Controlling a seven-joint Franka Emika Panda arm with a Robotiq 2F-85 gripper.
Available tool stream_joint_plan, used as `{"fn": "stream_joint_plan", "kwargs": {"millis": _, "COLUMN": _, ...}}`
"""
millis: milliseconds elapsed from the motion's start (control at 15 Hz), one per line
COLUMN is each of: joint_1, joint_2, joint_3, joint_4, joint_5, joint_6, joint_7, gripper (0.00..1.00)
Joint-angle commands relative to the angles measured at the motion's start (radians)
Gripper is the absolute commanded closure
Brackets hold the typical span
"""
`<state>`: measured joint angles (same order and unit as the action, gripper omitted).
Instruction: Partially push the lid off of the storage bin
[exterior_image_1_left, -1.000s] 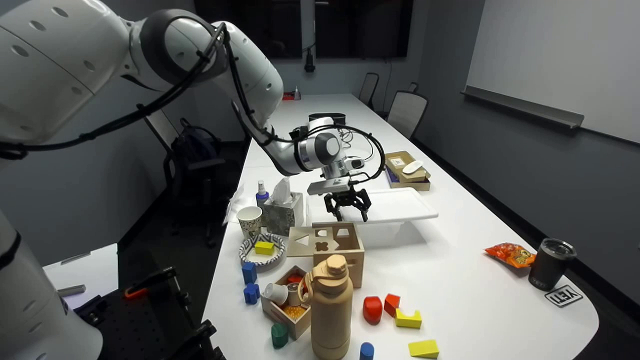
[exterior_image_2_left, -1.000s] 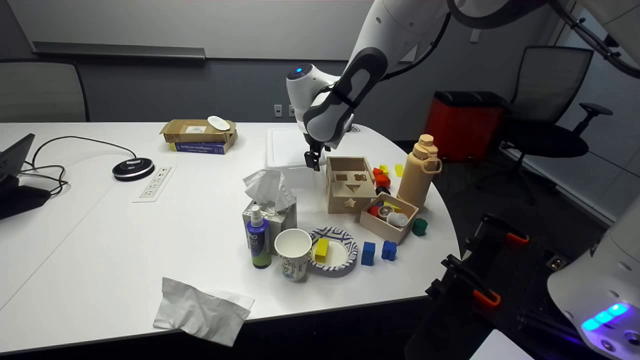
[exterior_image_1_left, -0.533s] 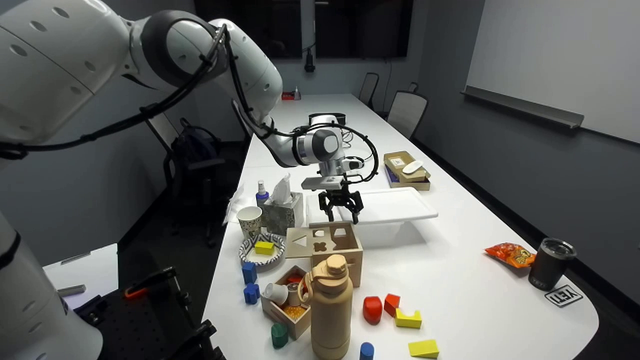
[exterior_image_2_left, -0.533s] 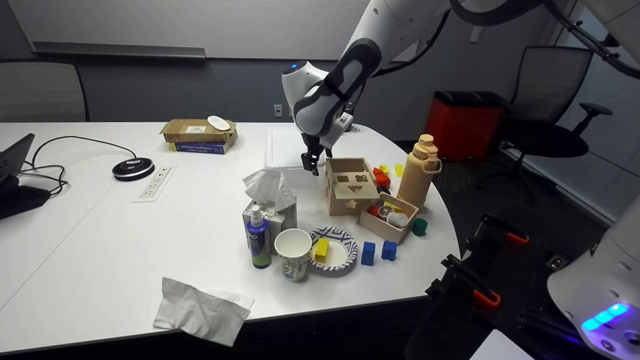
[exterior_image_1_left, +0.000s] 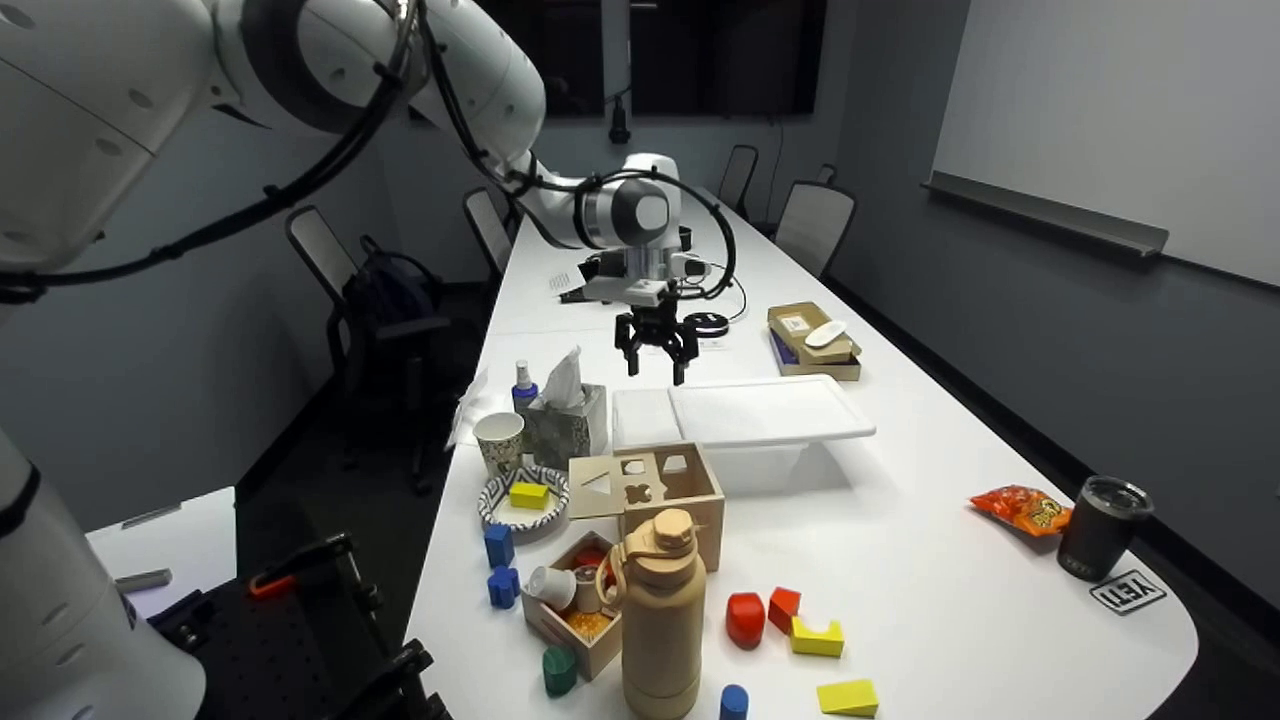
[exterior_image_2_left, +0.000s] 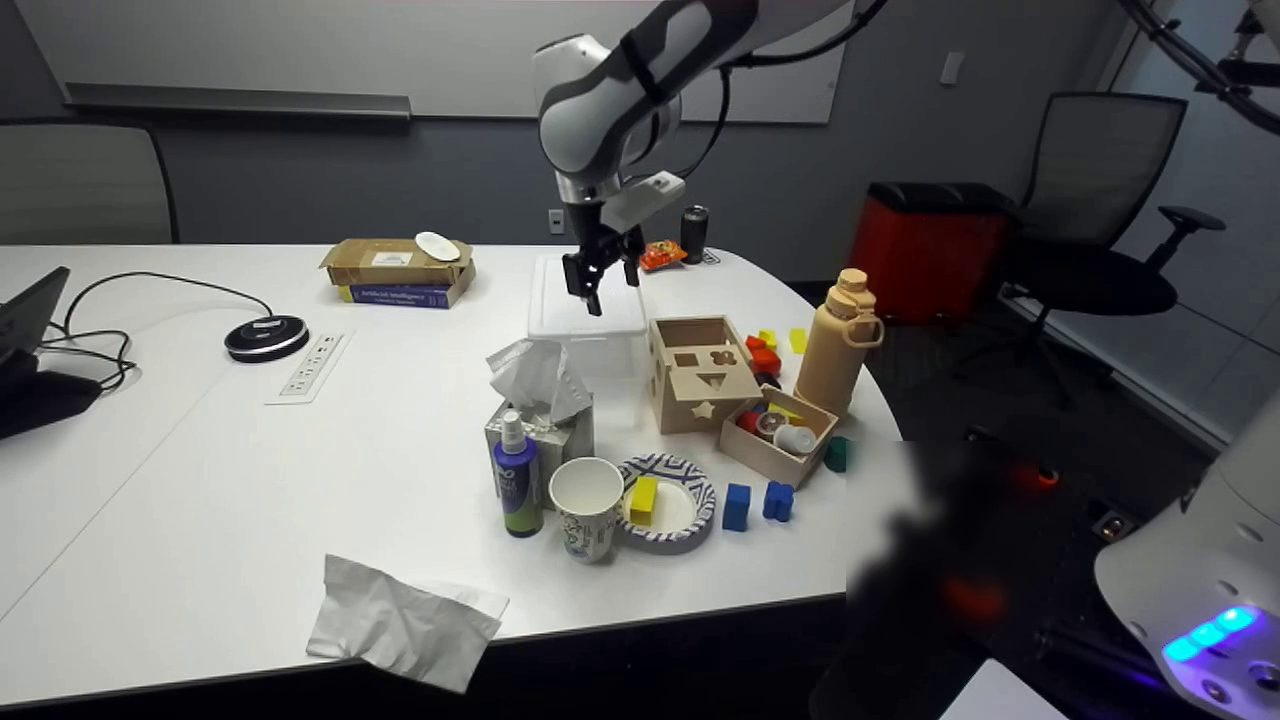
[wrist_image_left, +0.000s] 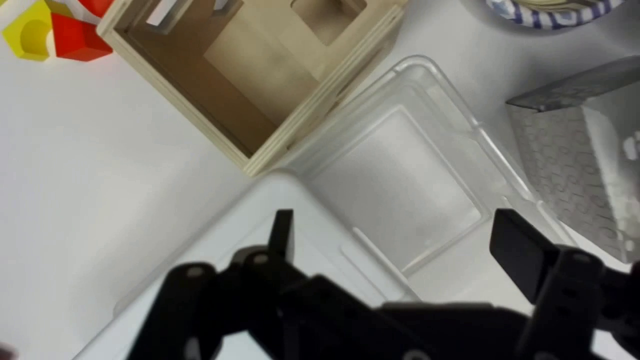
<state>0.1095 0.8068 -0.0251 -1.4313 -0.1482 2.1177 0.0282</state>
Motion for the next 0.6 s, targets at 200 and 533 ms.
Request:
{"fn": "stream_joint_plan", "kwargs": {"millis": 200, "joint_1": -0.007, "joint_2": -0.231, "joint_3": 0.047, "joint_4": -0.032, "joint_5": 0.044, "joint_6": -0.331, "joint_7": -0.011, "gripper": 0.00}}
{"fn": "stream_joint_plan", "kwargs": {"millis": 533, "joint_1": -0.014, "joint_2": -0.292, "joint_3": 0.044, "joint_4": -0.017, "joint_5": 0.044, "joint_6": -0.448, "joint_7": 0.013, "gripper": 0.00}}
